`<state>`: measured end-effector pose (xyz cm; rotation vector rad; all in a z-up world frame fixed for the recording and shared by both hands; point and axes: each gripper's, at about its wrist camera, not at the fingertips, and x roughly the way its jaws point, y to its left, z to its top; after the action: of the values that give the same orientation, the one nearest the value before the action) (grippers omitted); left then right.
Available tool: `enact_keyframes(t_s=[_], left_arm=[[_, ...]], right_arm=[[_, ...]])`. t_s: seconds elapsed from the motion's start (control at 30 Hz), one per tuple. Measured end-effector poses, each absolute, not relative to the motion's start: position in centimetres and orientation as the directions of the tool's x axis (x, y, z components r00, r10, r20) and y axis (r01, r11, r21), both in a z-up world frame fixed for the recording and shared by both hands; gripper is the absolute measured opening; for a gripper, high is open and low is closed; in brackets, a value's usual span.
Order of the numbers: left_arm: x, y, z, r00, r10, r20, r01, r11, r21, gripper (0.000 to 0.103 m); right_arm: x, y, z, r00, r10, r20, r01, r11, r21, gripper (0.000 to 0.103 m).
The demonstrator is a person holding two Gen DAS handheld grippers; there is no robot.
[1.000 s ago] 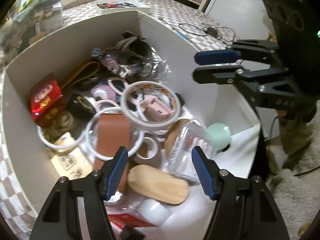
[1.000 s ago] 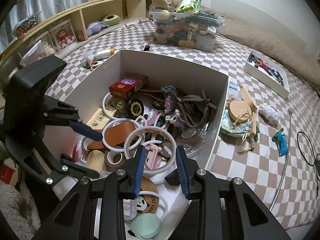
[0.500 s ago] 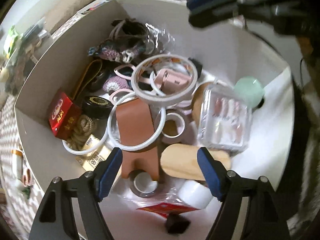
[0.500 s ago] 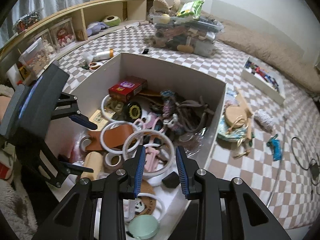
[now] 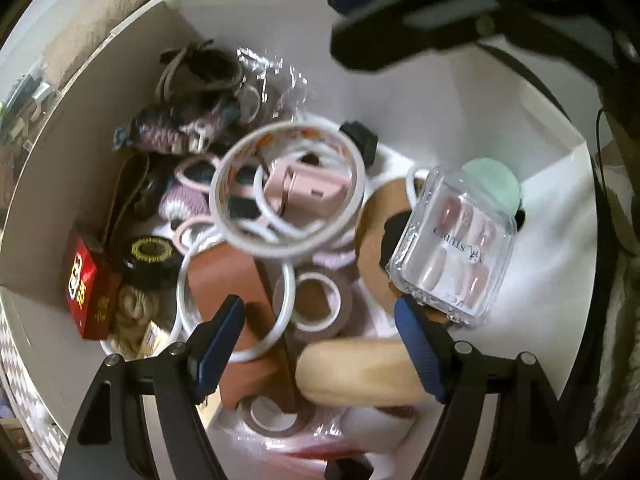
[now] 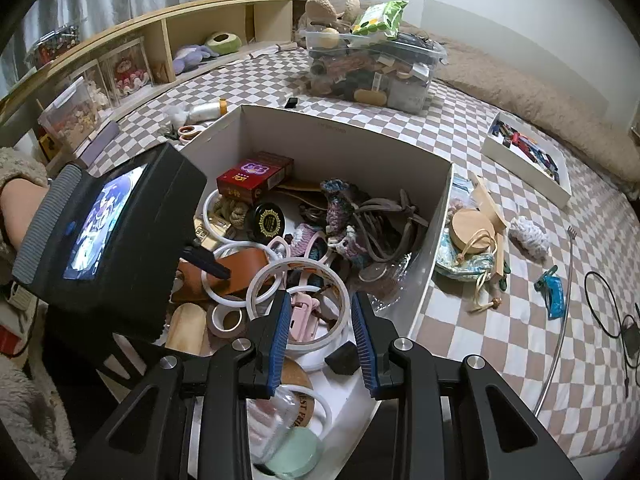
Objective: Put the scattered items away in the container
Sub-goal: 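Withdraw both open tools up out of the white box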
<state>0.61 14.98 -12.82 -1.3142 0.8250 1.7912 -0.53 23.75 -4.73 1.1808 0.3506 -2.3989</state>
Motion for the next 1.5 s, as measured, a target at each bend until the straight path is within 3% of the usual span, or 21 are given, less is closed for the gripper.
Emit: enact_keyframes(t_s=[0.43,0.53,0.7,0.83,1.47,1.5], left_arm=[[0.6,11.7,-11.2,-0.168,0.302,-0.938,-0.818,-0.574,-0.038,0.079],[0.6,10.7,-10.5,-0.197,0.328,-0.924,-0.796,-0.604,-0.045,0.089],[0.1,9.2,-9.0,-0.241,0.392,-0.888,-0.750,-0.656,-0.087,0.092],[-0.3,10.1,-8.4,-0.302,0.431,-0.850,-0.708,-0.699,-0.103,0.103],[0.6,4.1,-5.0,-0.626,0.409,-0.664,-0.435,-0.890,-0.138,0.103],[0.6,3.8,-4.8,-0.637,0.408,-0.654,-0.424,-0.894,-0.144,0.103]], right_arm=[[-0.2,23.7,-4.6,-0.538,-0.282,-0.795,0.490,-0.872,-0.022,0.031],[0.0,23.4,-4.5,-0.538,-0.291,-0.791,0.492,-0.871,-0.015,0.031],[0.0,23.2,-4.4,-0.545,-0.311,-0.779,0.484,-0.875,0.011,0.031],[0.1,23.1,-4.2,-0.554,-0.322,-0.767,0.473,-0.880,0.028,0.031],[0.5,24.2,-3.3,-0.636,-0.339,-0.693,0.383,-0.918,0.097,0.032],[0.5,24.3,-3.2,-0.642,-0.339,-0.688,0.379,-0.920,0.099,0.041]])
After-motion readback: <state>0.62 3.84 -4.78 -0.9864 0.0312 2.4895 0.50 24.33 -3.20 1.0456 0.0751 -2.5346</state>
